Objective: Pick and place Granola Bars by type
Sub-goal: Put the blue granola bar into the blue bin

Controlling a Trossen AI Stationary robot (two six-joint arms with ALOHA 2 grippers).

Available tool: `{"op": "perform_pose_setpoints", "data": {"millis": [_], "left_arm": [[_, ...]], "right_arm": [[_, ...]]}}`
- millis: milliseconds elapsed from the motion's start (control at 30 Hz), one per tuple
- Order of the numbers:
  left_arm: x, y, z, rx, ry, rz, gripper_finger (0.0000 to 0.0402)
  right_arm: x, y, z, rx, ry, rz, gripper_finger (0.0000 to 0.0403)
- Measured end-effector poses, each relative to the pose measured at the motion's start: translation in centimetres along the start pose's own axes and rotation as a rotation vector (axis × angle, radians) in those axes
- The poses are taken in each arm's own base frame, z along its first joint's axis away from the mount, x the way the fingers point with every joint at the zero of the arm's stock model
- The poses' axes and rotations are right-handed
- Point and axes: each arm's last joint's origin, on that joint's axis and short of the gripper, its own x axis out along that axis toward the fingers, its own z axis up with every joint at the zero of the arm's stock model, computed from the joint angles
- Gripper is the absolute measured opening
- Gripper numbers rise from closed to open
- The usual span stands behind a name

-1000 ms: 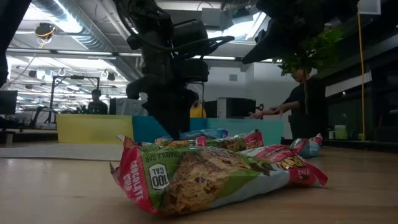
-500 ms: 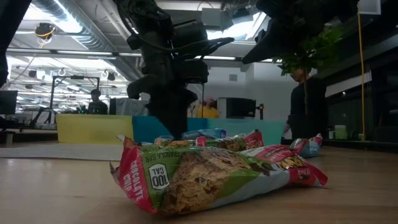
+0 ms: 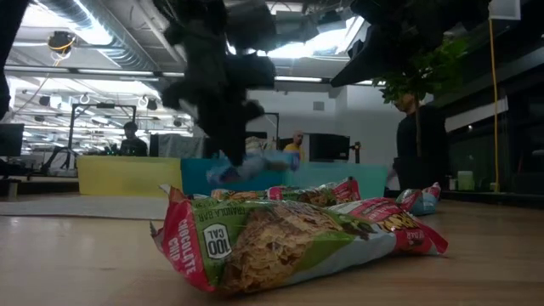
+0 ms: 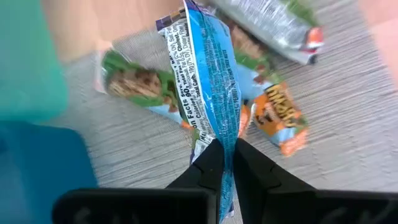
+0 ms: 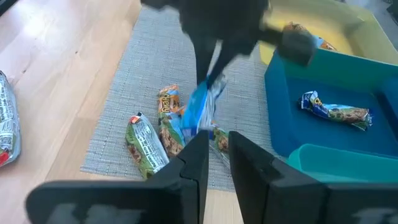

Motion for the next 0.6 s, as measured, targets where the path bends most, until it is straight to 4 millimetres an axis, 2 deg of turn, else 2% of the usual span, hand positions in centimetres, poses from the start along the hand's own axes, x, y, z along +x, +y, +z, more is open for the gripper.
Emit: {"op": "perform_pose_setpoints", "data": {"millis": [133,400,500,600], "left_arm": [[-3.0,-1.0,0.4,0.041,-0.045,0.038,0.0018],[-10.6,-3.0,0.3,0.069,-0.241,0.107,0.0018],[-12.7,-3.4,-0.1,0.058,-0.293,0.143,0.0018],[-13.9,-3.6,-0.4,0.042,-0.315,0.181,0.0018]], "right_arm": [[0.0,0.0,0.0,0.000,-0.001,0.000,0.0067],[0.0,0.0,0.1,-0.003,-0.008,-0.001,0.0067],[0.0,0.0,0.1,-0.002,-0.007,-0.001,0.0067],[0.0,0.0,0.1,-0.001,-0.008,-0.001,0.0067]]}}
